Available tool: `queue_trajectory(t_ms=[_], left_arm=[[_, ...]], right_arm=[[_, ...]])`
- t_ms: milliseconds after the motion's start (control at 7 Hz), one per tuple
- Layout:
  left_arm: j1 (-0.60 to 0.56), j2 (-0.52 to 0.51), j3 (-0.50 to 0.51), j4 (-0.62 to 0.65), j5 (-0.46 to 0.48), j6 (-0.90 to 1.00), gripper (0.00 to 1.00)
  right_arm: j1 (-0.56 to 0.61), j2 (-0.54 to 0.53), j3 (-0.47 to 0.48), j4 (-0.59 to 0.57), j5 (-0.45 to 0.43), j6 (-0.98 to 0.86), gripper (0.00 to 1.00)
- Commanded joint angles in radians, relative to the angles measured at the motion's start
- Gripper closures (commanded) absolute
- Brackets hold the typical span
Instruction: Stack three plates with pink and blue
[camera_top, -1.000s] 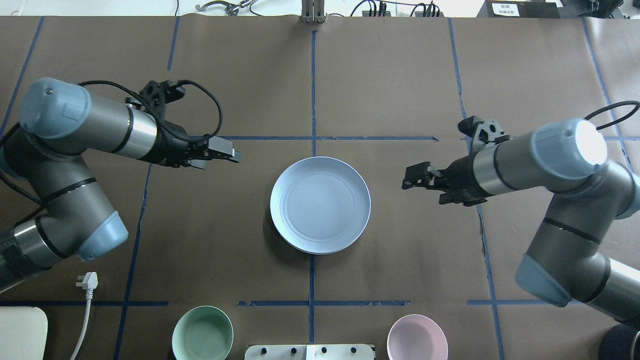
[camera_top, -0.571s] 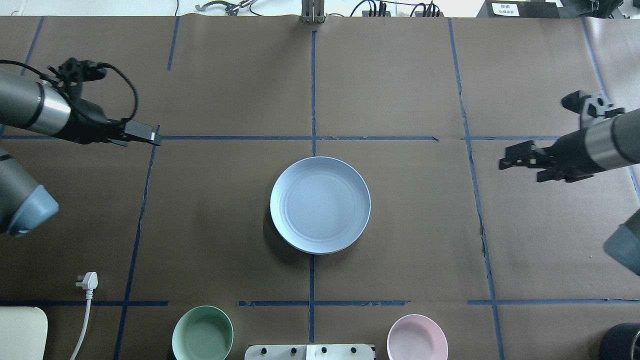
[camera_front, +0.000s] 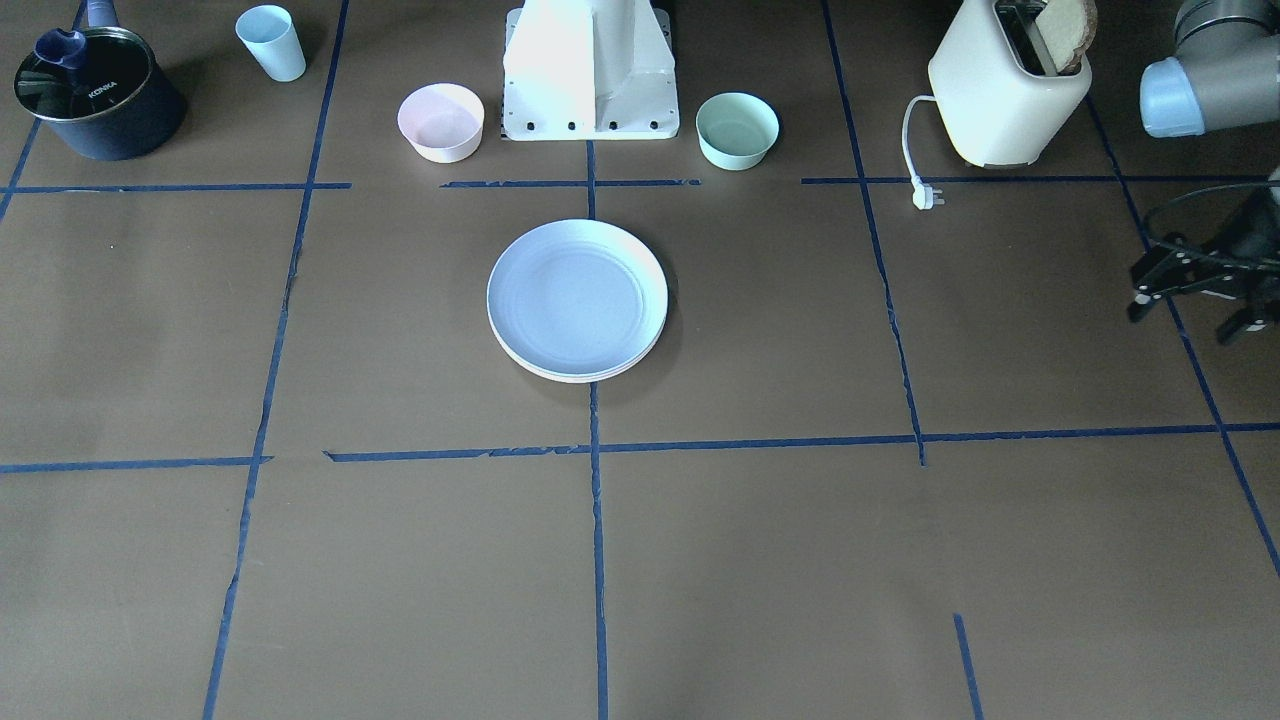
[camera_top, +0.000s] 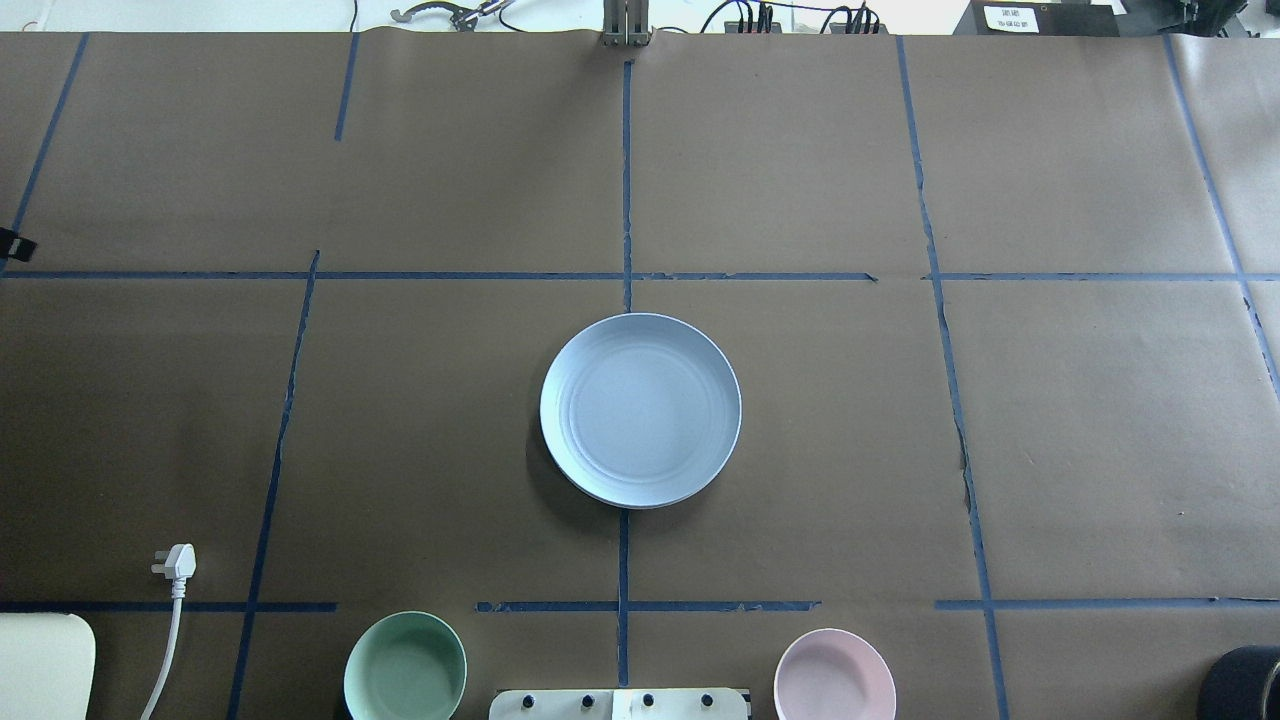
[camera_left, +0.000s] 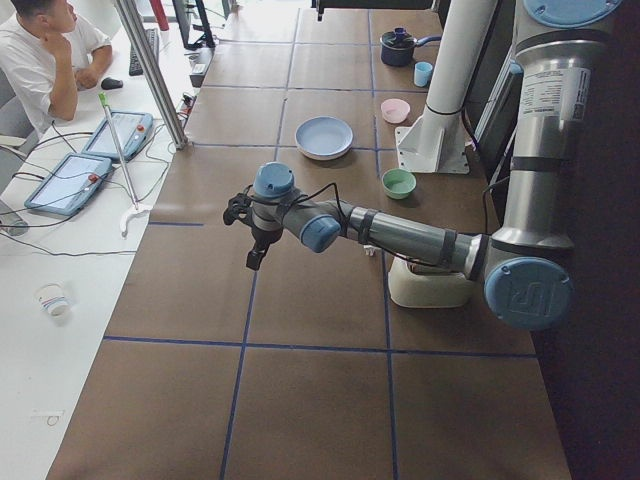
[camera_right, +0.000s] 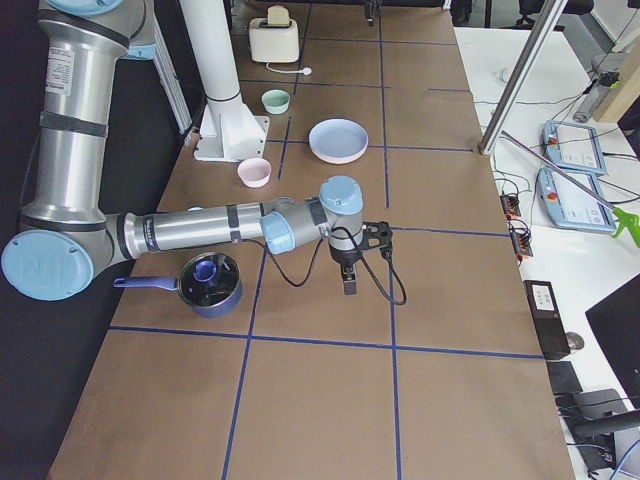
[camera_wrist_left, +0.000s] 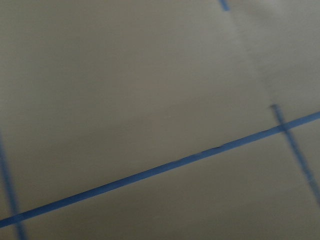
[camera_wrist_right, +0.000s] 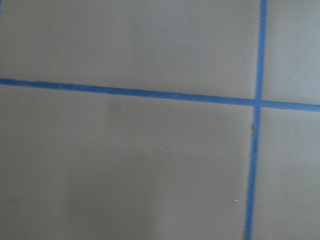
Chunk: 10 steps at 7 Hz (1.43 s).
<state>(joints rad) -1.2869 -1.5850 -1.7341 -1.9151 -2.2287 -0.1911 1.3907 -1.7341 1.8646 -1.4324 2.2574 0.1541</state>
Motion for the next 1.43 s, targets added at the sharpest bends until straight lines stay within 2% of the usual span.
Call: queue_trajectory(t_ms=[0,143,286,429,714,1286], left_arm=[[-0.150,0.022,0.013,0.260,0.000,0.354,0.00],[-0.188,0.023,0.013,0.362,-0.002,0.407,0.00],[-0.192,0.030,0.014,0.404,-0.049,0.409,0.00],[-0.192,0.045,0.022,0.404,-0.098,0.407,0.00],[-0.192,0.051,0.024,0.407,-0.100,0.406,0.00],[-0.192,0.073,0.024,0.403,-0.106,0.403,0.00]], right_arm=[[0.120,0.016,-0.033,-0.224,0.010,-0.350,0.00],[0.134,0.010,-0.031,-0.273,0.019,-0.358,0.00],[0.134,0.014,-0.033,-0.290,0.024,-0.360,0.00],[0.133,0.015,-0.030,-0.324,0.042,-0.405,0.00],[0.128,0.062,-0.025,-0.445,0.067,-0.494,0.00],[0.128,0.055,-0.022,-0.444,0.103,-0.484,0.00]])
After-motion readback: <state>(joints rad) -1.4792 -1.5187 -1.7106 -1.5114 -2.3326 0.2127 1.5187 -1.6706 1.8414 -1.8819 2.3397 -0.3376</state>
